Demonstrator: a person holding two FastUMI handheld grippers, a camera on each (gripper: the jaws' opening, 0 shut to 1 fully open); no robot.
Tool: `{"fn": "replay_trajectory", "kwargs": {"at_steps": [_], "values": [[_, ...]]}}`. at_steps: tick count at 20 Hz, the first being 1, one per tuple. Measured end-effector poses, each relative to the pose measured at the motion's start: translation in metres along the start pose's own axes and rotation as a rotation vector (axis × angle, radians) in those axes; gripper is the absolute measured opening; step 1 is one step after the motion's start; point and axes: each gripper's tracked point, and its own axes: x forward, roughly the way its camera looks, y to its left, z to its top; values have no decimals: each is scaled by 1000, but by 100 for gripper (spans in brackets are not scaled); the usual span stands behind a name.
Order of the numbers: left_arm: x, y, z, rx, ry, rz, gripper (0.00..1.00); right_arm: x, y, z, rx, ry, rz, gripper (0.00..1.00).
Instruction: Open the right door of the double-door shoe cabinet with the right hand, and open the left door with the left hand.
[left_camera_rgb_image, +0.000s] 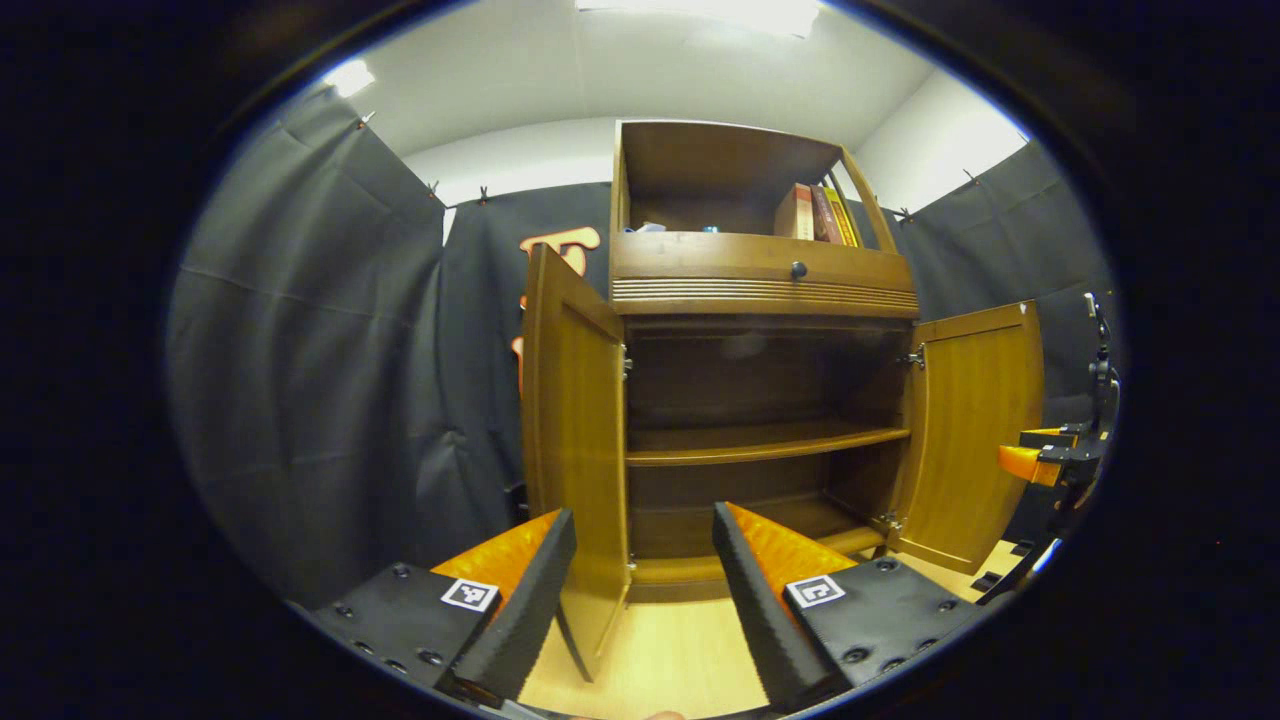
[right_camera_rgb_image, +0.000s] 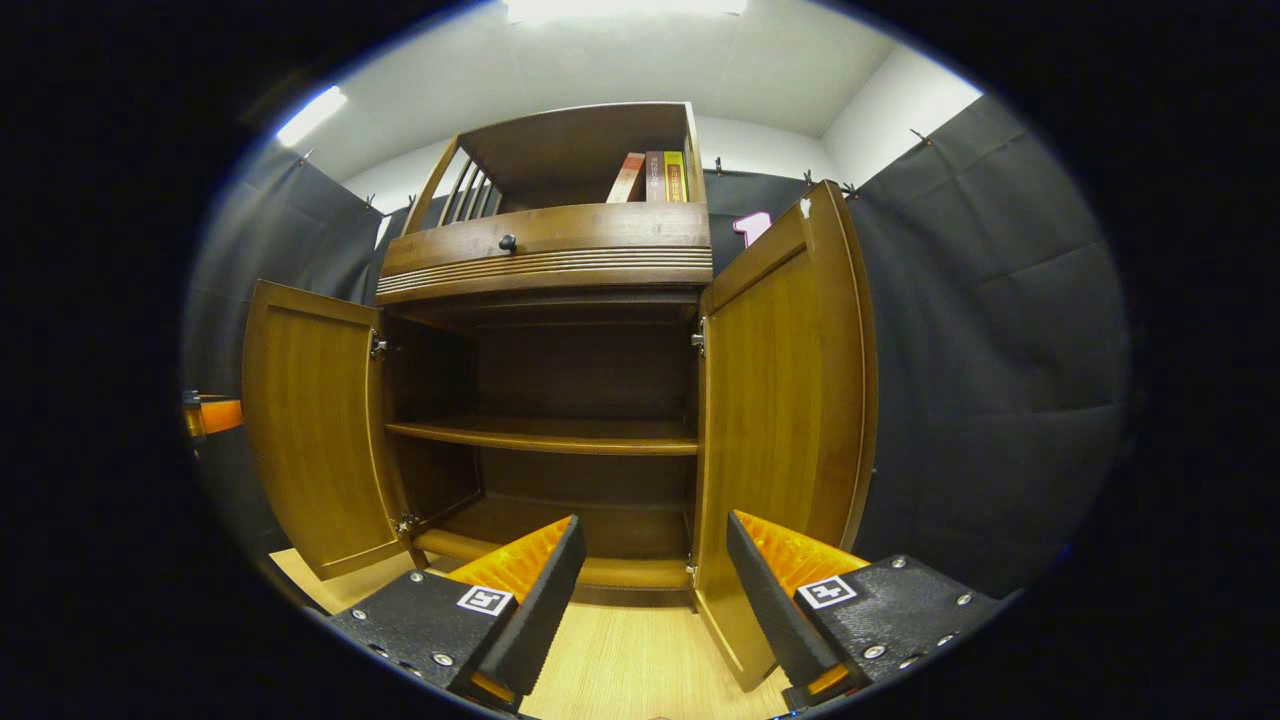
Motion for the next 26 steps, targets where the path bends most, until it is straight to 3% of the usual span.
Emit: {"fn": "replay_trajectory", "kwargs": {"at_steps": [4,12,16,26], "values": [[16,-19,2,-10,14,-36,95,3,-10,2,-3,-1,-10,98],[34,-32,5,26,10,-39,93,5,-30,1,8,-20,-25,88],[35,-40,9,43,-8,-50,93,7,-37,0,10,-23,-33,99],[31,-32,8,45,-10,-36,93,10,-31,-3,3,-19,-20,99]]}}
